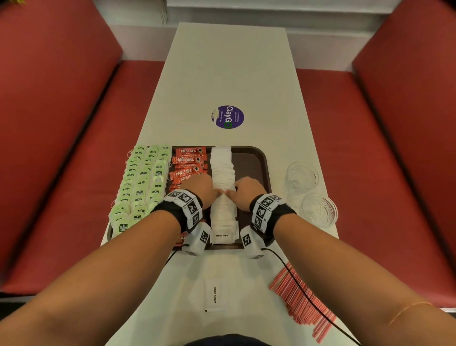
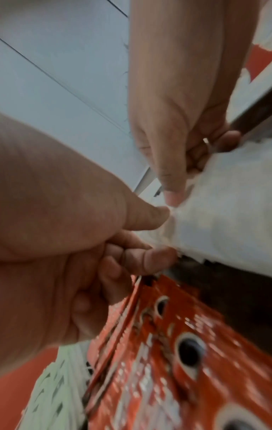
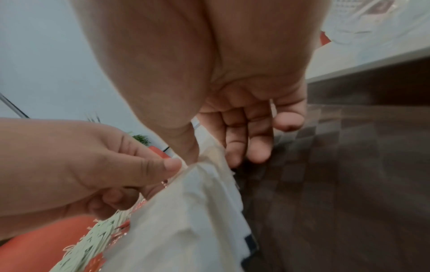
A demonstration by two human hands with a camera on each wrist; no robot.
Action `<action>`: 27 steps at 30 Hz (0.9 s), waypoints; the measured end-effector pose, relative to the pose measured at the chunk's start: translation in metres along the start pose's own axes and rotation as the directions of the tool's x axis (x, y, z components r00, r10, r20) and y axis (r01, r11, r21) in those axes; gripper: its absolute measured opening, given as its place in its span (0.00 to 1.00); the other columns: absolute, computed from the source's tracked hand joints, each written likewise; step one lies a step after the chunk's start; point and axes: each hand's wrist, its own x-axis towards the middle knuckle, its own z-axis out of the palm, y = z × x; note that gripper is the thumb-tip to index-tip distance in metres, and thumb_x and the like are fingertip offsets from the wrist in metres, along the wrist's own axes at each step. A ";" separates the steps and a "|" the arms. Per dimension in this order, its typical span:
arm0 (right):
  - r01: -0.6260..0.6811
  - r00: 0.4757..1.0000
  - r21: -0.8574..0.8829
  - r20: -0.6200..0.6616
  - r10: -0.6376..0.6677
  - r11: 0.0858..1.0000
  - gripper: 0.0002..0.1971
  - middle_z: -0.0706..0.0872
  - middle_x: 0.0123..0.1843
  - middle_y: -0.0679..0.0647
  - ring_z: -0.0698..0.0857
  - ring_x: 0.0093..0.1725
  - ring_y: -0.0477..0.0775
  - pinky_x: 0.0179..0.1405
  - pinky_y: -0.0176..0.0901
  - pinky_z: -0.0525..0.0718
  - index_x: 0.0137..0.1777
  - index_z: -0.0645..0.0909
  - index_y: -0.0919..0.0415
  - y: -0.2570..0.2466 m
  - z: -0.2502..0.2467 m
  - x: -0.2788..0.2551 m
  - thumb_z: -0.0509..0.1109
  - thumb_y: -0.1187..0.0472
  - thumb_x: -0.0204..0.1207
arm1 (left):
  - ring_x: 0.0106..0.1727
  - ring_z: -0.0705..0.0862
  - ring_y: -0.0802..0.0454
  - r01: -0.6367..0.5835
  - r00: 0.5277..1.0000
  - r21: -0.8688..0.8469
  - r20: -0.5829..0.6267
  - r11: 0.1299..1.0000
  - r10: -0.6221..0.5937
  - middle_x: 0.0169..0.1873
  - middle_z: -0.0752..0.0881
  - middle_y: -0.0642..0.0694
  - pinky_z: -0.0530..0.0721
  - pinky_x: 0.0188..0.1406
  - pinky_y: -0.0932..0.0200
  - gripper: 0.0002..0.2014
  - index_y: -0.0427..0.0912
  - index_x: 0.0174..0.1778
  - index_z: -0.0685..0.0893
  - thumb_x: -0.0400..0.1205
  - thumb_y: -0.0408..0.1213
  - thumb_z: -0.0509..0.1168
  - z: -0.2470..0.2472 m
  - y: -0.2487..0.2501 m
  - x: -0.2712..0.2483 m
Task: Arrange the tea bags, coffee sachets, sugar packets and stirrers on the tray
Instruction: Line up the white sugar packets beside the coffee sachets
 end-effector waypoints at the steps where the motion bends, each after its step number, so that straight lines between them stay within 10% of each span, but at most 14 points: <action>1: -0.004 1.000 -0.001 -0.007 0.004 1.000 0.20 0.84 0.36 0.54 0.84 0.37 0.54 0.29 0.41 0.75 0.42 0.83 0.61 0.000 -0.003 0.001 0.66 0.43 0.82 | 0.35 0.80 0.50 0.004 1.000 -0.019 -0.018 1.000 -0.005 0.33 0.80 0.47 0.73 0.31 0.57 0.20 0.41 0.39 0.81 0.85 0.55 0.62 -0.004 -0.002 0.002; 16: 0.057 0.998 0.043 0.020 -0.058 0.997 0.18 0.87 0.52 0.58 0.86 0.52 0.59 0.52 0.49 0.84 0.60 0.83 0.62 -0.004 -0.019 0.005 0.60 0.49 0.87 | 0.45 0.82 0.46 0.016 1.000 -0.038 -0.003 0.999 -0.017 0.49 0.86 0.41 0.77 0.41 0.55 0.19 0.37 0.53 0.83 0.87 0.52 0.60 -0.019 0.003 0.012; 27: 0.013 0.988 0.004 0.152 -0.013 1.000 0.17 0.92 0.43 0.58 0.89 0.45 0.56 0.47 0.46 0.88 0.43 0.90 0.65 0.020 -0.009 -0.070 0.70 0.51 0.79 | 0.50 0.86 0.52 -0.038 0.999 -0.138 0.024 0.990 0.042 0.48 0.88 0.53 0.85 0.56 0.52 0.26 0.50 0.68 0.79 0.75 0.48 0.77 0.005 -0.013 -0.085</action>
